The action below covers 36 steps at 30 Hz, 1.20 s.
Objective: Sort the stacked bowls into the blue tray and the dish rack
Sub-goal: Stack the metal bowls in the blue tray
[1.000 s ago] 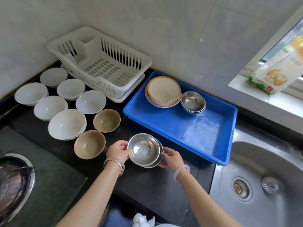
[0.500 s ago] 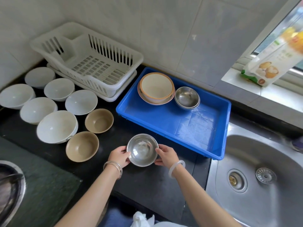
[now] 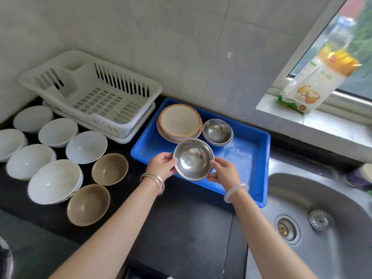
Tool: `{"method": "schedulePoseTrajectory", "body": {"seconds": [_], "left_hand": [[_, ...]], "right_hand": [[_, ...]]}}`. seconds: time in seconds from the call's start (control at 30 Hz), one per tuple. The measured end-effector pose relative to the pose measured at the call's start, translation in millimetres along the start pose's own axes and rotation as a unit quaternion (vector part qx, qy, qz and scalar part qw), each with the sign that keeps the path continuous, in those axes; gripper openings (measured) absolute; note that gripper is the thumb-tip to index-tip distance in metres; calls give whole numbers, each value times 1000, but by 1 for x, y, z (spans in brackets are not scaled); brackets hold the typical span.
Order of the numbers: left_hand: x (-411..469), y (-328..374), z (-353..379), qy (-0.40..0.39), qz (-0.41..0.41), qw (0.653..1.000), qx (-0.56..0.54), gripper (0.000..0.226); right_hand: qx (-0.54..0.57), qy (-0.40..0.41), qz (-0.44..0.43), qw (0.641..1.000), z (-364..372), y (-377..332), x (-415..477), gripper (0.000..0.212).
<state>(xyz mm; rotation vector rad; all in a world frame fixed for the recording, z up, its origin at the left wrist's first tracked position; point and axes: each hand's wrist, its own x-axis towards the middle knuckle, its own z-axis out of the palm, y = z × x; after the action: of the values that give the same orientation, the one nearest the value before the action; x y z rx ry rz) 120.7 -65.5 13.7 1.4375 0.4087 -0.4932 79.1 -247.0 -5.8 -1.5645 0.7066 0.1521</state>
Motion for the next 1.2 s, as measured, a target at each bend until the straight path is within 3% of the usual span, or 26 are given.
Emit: {"method": "schedulePoseTrajectory", "body": {"seconds": [0.23,0.6,0.97,1.2], "left_hand": [[60,28,78,-21,29,999,38,27],[124,26,149,74,75,968,229,29],[134,10,159,95,121,935,321,25],[124,-5,156,87,134,937,310,55]], "right_hand": [[21,96,-17,995,-49,-35,59,23],[-41,166,12,985,-74,-46,146,16],[-103,163,-13,981,-62,-30,170,22],[-190,159,-55,967,-57,-25,159,31]]}}
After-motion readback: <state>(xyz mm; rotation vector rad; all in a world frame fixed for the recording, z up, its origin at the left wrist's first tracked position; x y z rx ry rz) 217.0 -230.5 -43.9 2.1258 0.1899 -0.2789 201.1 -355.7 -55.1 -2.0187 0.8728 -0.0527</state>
